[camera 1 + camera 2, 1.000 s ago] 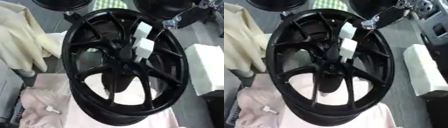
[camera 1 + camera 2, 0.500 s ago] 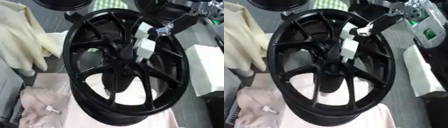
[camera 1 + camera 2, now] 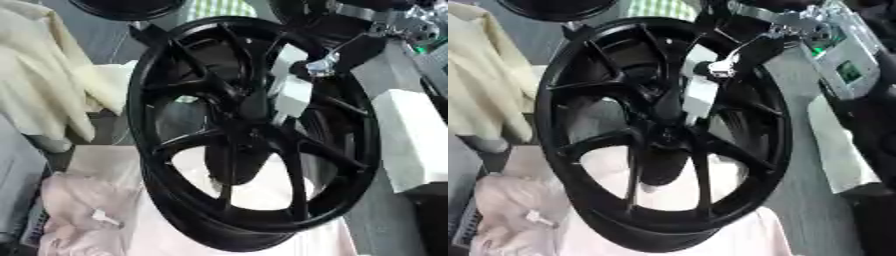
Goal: Pull the pin out of the wheel hub.
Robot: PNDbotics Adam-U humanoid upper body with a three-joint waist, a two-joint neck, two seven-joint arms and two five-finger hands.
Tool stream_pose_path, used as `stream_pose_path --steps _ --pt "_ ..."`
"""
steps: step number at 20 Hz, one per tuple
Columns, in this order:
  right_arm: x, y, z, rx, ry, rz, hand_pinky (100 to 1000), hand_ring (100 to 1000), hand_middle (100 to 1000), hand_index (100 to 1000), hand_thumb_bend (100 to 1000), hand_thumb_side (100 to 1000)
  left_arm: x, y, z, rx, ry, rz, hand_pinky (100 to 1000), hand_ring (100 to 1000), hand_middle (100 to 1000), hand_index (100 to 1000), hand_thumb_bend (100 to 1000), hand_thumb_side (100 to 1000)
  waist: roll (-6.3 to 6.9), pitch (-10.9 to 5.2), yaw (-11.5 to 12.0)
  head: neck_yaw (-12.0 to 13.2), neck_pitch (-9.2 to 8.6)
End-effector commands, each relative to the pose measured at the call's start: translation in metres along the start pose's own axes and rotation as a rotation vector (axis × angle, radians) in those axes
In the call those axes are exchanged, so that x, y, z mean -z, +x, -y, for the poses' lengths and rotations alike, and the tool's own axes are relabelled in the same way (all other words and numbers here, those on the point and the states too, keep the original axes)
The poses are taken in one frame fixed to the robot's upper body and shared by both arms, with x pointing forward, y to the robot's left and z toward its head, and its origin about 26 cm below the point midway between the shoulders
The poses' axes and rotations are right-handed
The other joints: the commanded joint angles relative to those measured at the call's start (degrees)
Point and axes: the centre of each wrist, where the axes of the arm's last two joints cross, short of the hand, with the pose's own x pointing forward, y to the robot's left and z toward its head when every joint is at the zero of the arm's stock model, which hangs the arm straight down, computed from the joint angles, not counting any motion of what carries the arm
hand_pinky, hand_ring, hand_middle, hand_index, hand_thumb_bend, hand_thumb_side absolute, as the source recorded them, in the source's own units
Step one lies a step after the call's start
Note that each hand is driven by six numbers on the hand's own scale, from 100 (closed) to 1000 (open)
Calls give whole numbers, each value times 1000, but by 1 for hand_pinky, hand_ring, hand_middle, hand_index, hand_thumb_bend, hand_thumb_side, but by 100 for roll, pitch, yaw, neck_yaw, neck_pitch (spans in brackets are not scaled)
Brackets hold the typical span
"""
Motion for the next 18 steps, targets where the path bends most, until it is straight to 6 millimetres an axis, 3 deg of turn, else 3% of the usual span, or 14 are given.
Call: stream_pose_path --steps 1,8,18 --pt "-3 -1 10 -16 -28 -23 724 715 662 775 492 519 7 8 -5 23 -3 33 545 596 544 657 100 849 40 -65 10 -42 -12" --pt "-2 -6 3 -6 -23 -62 718 712 651 773 488 506 7 8 -4 24 -3 32 544 596 543 656 100 852 21 -40 27 -110 -12" --pt "-2 -7 2 -10 -17 -74 711 708 568 747 481 489 8 9 -4 26 -5 34 544 596 543 651 100 853 3 -18 41 -100 -12"
